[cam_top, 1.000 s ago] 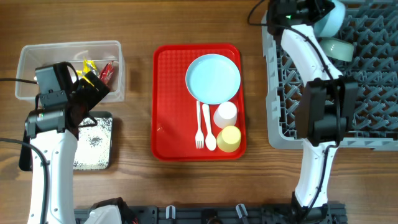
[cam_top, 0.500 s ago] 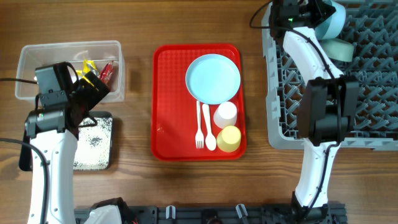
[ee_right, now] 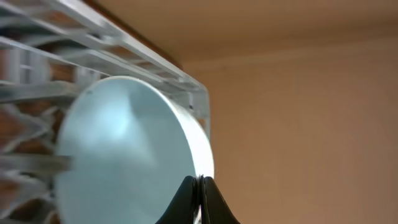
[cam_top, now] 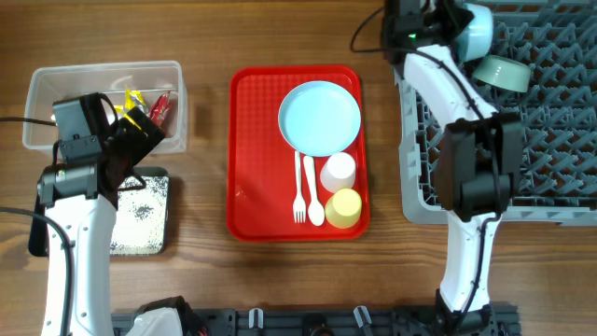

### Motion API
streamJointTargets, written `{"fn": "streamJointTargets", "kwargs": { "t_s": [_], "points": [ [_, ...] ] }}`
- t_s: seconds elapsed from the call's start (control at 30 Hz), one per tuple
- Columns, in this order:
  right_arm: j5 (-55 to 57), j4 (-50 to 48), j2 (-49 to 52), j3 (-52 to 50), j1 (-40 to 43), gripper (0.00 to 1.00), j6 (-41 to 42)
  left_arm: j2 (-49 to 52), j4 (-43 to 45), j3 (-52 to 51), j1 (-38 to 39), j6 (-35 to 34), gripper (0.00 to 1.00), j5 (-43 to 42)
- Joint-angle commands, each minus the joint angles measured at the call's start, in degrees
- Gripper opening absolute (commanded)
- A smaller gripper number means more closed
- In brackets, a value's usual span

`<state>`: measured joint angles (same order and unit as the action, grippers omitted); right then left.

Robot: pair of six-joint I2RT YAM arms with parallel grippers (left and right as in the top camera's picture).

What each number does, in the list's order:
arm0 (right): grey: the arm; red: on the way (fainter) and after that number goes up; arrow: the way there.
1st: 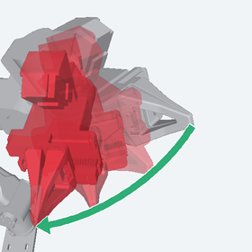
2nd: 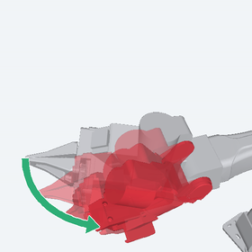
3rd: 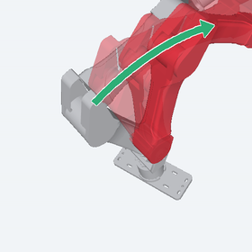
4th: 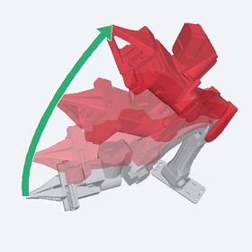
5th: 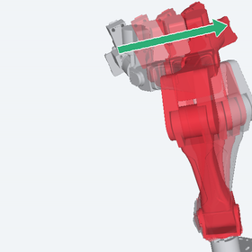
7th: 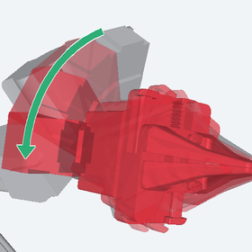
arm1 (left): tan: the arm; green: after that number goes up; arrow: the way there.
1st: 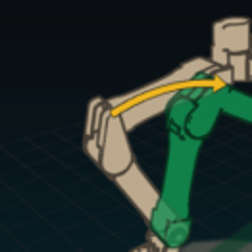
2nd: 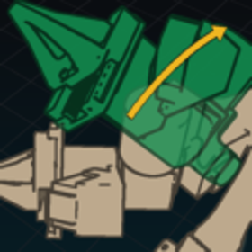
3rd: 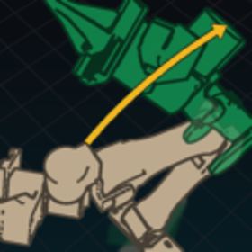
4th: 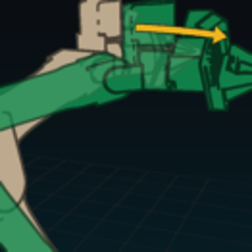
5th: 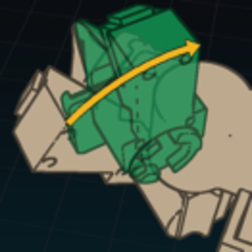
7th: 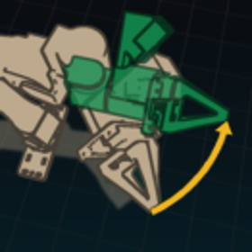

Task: Sort waste into correct bins and load items into the dishwasher rack
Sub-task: 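Place the light-blue bowl upside down in the dish rack's back row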

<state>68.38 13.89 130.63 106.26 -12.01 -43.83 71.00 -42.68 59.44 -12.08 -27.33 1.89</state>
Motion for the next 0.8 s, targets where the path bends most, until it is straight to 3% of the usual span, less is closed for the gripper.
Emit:
{"fn": "streamJointTargets", "kwargs": {
  "t_s": [0.0, 0.17, 0.23, 0.43, 0.7, 0.77],
  "points": [
    [-3.9, -0.2, 1.2, -0.6, -2.5, 0.04, 0.5, 0.3, 0.2, 0.9, -0.3, 0.1, 1.0, 0.8],
    [-4.0, -0.1, 1.2, -0.6, -4.6, 0.06, 1.1, 0.3, 0.1, 0.9, -0.3, 0.1, 1.0, 0.8],
    [-4.0, -0.1, 1.2, -0.6, -5.5, 0.25, 2.0, 0.3, 0.1, 0.9, -0.3, 0.1, 1.0, 0.8],
    [-4.0, 0.1, 1.2, -0.6, -8.7, 0.57, 2.0, 0.3, 0.2, 0.9, -0.3, 0.1, 1.0, 0.8],
    [-3.4, 0.0, 1.2, -0.6, -11.5, 0.69, 2.3, 0.3, 0.1, 0.9, -0.3, 0.1, 1.0, 0.8],
    [-1.4, -0.6, 1.2, -0.6, -11.7, 0.77, 4.0, 0.3, 0.1, 0.9, -0.3, 0.1, 1.0, 0.8]
  ]
}}
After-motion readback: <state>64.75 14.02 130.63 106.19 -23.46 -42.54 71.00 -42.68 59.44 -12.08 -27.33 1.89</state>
